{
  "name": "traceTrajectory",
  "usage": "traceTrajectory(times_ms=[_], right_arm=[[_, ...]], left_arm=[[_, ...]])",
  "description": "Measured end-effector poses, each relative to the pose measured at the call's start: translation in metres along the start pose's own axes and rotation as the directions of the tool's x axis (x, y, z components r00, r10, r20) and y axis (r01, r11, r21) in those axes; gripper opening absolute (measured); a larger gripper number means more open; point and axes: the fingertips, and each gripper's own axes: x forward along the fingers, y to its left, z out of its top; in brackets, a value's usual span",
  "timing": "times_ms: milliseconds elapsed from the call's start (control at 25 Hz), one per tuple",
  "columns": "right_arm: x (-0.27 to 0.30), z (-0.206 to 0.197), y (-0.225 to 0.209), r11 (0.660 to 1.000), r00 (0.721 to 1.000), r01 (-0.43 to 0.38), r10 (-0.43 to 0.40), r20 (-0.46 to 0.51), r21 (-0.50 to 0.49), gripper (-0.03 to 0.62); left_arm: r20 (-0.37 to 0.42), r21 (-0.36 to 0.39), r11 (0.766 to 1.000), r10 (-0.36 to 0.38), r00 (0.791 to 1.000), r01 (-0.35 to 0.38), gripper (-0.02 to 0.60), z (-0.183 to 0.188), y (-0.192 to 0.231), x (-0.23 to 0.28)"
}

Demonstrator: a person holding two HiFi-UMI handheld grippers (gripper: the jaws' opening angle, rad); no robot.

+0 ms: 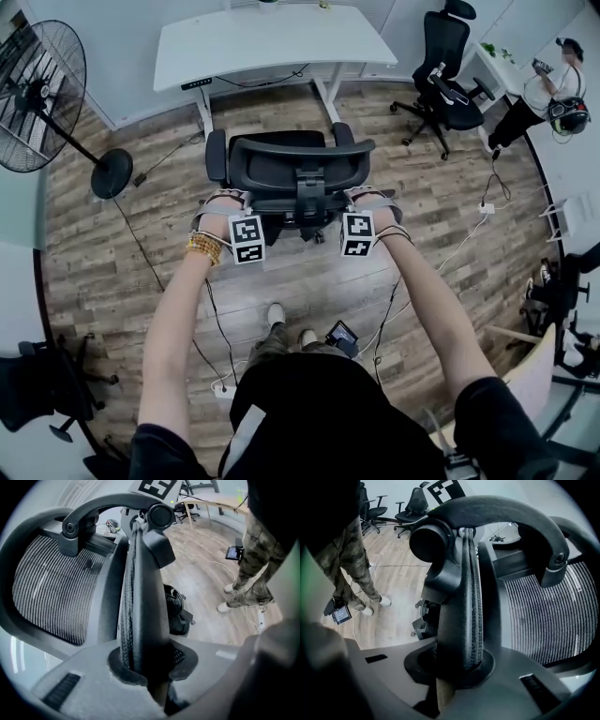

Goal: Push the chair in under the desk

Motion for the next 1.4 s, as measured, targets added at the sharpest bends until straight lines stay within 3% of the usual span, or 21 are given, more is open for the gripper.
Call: traceTrajectory(times_ms=[1400], right_arm=[[0.039, 0.005, -0.064, 1.0, 1.0, -0.005, 0.005, 0.011, -0.004, 0.041]], left_arm=[[0.003, -0.001, 1.0, 0.001, 1.0, -0.001, 0.055, -0.032, 0.058, 0.035]])
